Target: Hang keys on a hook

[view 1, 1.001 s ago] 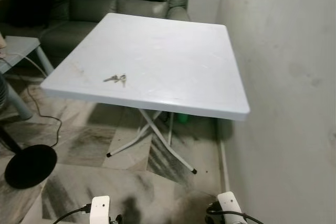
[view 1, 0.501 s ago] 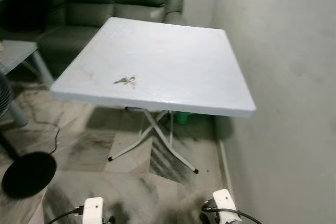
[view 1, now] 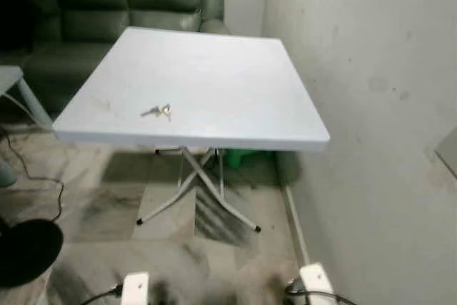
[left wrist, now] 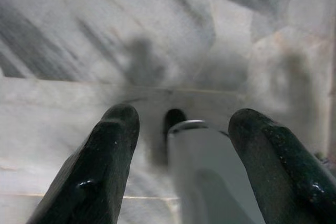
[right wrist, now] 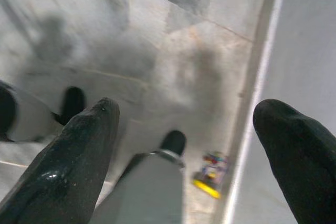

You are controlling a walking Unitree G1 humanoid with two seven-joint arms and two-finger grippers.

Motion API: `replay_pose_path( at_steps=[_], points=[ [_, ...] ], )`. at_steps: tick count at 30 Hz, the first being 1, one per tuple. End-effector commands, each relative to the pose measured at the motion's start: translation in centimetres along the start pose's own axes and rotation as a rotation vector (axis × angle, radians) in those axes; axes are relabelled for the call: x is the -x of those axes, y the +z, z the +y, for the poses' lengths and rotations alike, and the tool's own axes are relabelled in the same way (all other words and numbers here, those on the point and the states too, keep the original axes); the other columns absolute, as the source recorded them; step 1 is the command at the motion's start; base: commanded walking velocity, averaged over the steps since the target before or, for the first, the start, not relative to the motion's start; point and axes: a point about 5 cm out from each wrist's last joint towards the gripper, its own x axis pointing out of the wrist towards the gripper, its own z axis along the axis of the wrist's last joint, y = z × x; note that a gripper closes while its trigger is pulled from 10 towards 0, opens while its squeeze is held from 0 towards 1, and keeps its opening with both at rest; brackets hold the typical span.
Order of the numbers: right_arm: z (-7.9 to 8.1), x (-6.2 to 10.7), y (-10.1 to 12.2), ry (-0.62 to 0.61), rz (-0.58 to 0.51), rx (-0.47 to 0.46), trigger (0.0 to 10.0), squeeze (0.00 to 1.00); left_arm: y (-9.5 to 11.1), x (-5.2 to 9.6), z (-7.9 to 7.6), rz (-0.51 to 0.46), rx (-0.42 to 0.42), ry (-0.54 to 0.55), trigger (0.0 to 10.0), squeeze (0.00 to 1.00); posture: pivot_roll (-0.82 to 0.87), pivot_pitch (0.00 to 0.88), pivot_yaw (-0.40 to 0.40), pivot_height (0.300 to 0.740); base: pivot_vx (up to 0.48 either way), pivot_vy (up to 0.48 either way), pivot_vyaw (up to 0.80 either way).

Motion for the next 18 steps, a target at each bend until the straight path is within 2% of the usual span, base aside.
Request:
replay_pose_path(
  at_steps=[1, 9, 18],
  points=[
    [-1.11, 0.27, -0.26, -0.027, 0.005, 0.005, 10.0, 0.0, 0.39, -0.15, -0.81, -0.011, 0.004, -0.023, 10.0, 0.0, -0.07, 0.0, -0.043, 0.74, 0.0, 0.352, 0.0],
    [-1.09, 0.28, -0.3, -0.027, 0.006, 0.005, 10.0, 0.0, 0.35, -0.15, -0.81, -0.01, 0.007, -0.02, 10.0, 0.0, -0.06, 0.0, -0.044, 0.74, 0.0, 0.349, 0.0],
    [-1.07, 0.28, -0.31, -0.027, 0.005, 0.0, 10.0, 0.0, 0.35, -0.15, -0.78, -0.009, 0.021, -0.016, 10.0, 0.0, -0.06, 0.0, -0.044, 0.74, 0.0, 0.48, 0.0]
  ],
)
